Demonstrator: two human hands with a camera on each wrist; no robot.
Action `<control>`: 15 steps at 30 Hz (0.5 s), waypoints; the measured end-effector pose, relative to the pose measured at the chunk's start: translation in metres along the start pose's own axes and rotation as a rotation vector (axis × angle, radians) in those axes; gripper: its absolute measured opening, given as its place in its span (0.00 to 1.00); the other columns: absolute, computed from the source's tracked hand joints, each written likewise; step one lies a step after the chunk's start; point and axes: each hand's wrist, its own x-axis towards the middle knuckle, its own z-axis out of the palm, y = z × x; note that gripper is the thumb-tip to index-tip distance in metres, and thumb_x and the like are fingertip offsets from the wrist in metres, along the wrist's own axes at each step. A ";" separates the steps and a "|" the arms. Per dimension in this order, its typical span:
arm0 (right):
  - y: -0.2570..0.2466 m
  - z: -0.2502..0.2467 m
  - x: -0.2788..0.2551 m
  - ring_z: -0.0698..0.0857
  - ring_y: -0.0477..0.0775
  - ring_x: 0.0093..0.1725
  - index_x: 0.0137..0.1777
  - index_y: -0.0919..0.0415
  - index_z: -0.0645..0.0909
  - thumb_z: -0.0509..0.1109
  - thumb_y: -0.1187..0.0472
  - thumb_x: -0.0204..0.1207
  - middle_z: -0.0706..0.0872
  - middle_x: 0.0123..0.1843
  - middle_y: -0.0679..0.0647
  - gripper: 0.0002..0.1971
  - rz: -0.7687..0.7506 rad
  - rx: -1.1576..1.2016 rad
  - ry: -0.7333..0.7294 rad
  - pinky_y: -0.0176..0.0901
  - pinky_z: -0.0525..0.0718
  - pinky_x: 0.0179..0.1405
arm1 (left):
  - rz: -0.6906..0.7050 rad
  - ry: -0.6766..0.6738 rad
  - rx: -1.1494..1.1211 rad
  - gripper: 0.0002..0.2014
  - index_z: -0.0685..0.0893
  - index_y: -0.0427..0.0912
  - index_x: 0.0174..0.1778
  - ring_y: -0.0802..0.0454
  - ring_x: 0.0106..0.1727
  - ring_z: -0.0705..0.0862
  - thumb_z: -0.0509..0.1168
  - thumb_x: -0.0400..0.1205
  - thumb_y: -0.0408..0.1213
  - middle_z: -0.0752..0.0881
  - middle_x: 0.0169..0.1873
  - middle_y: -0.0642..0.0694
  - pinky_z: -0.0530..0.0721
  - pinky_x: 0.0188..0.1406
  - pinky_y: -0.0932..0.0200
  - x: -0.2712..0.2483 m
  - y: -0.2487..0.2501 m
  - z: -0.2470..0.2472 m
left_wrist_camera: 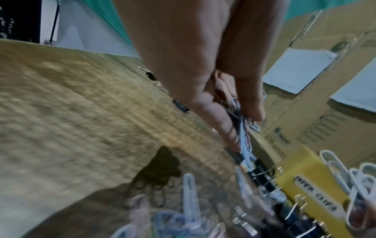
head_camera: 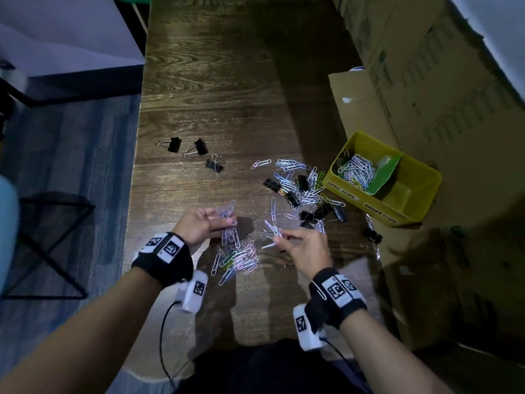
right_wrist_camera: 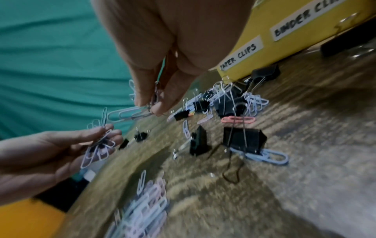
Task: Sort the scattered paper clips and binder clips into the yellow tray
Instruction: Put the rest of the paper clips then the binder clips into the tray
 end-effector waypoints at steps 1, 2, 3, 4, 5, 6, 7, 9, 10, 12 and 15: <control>-0.005 -0.009 -0.001 0.90 0.57 0.44 0.50 0.59 0.89 0.81 0.62 0.65 0.92 0.45 0.56 0.12 -0.004 0.052 0.029 0.50 0.88 0.51 | 0.004 -0.023 -0.017 0.12 0.86 0.31 0.48 0.42 0.48 0.89 0.72 0.69 0.25 0.90 0.46 0.36 0.88 0.47 0.54 0.002 0.009 0.008; -0.007 -0.017 -0.001 0.91 0.56 0.44 0.50 0.60 0.89 0.81 0.63 0.65 0.91 0.46 0.56 0.13 -0.010 0.116 0.059 0.48 0.88 0.51 | 0.013 -0.053 -0.036 0.12 0.85 0.30 0.48 0.43 0.47 0.89 0.72 0.69 0.25 0.90 0.45 0.36 0.89 0.45 0.55 0.004 0.020 0.019; -0.011 -0.027 -0.002 0.91 0.52 0.44 0.50 0.61 0.89 0.81 0.64 0.65 0.91 0.47 0.55 0.13 -0.018 0.177 0.077 0.46 0.89 0.50 | 0.027 -0.081 -0.044 0.13 0.85 0.30 0.49 0.44 0.46 0.90 0.71 0.69 0.25 0.90 0.45 0.36 0.89 0.43 0.56 0.007 0.031 0.032; -0.015 -0.036 -0.003 0.91 0.47 0.43 0.50 0.62 0.88 0.80 0.65 0.65 0.90 0.48 0.54 0.13 -0.027 0.240 0.093 0.43 0.89 0.48 | 0.044 -0.113 -0.053 0.14 0.84 0.30 0.50 0.44 0.45 0.90 0.71 0.68 0.25 0.90 0.44 0.36 0.88 0.42 0.57 0.011 0.043 0.045; -0.021 -0.046 -0.004 0.90 0.44 0.41 0.51 0.64 0.88 0.80 0.67 0.65 0.90 0.47 0.55 0.13 -0.029 0.295 0.107 0.39 0.88 0.46 | 0.063 -0.145 -0.050 0.15 0.84 0.29 0.51 0.43 0.45 0.90 0.71 0.68 0.25 0.90 0.45 0.35 0.89 0.43 0.57 0.015 0.055 0.061; -0.026 -0.056 -0.004 0.90 0.45 0.41 0.49 0.63 0.88 0.79 0.68 0.65 0.90 0.47 0.56 0.12 -0.032 0.341 0.125 0.39 0.88 0.46 | 0.081 -0.177 -0.045 0.16 0.84 0.29 0.52 0.43 0.46 0.89 0.71 0.68 0.25 0.89 0.45 0.34 0.89 0.44 0.56 0.019 0.066 0.076; -0.029 -0.067 -0.003 0.91 0.48 0.43 0.47 0.60 0.88 0.80 0.68 0.65 0.90 0.47 0.56 0.11 -0.041 0.372 0.149 0.41 0.88 0.48 | 0.098 -0.206 -0.030 0.15 0.84 0.29 0.52 0.43 0.46 0.89 0.71 0.69 0.24 0.89 0.45 0.34 0.89 0.45 0.55 0.024 0.077 0.093; -0.039 -0.089 -0.005 0.91 0.52 0.45 0.44 0.55 0.88 0.79 0.68 0.65 0.91 0.44 0.53 0.10 -0.060 0.421 0.192 0.42 0.88 0.49 | 0.124 -0.244 -0.014 0.12 0.83 0.28 0.51 0.45 0.43 0.90 0.69 0.72 0.22 0.90 0.42 0.36 0.89 0.44 0.56 0.035 0.096 0.127; -0.041 -0.100 -0.005 0.91 0.50 0.43 0.43 0.55 0.87 0.79 0.69 0.65 0.91 0.42 0.50 0.10 -0.078 0.441 0.208 0.40 0.88 0.47 | 0.136 -0.254 -0.009 0.11 0.83 0.28 0.50 0.46 0.41 0.90 0.69 0.73 0.20 0.90 0.40 0.38 0.89 0.43 0.57 0.041 0.103 0.145; -0.045 -0.119 -0.002 0.90 0.44 0.41 0.44 0.57 0.87 0.78 0.71 0.66 0.91 0.37 0.43 0.10 -0.119 0.473 0.235 0.34 0.87 0.43 | 0.148 -0.263 0.023 0.08 0.84 0.30 0.47 0.48 0.37 0.89 0.69 0.73 0.20 0.90 0.36 0.40 0.89 0.40 0.58 0.054 0.113 0.180; -0.046 -0.140 0.011 0.88 0.41 0.35 0.45 0.62 0.87 0.77 0.73 0.66 0.91 0.34 0.44 0.09 -0.129 0.534 0.292 0.29 0.85 0.37 | 0.137 -0.219 0.123 0.07 0.85 0.36 0.40 0.51 0.33 0.88 0.69 0.74 0.21 0.88 0.32 0.42 0.88 0.34 0.59 0.081 0.112 0.224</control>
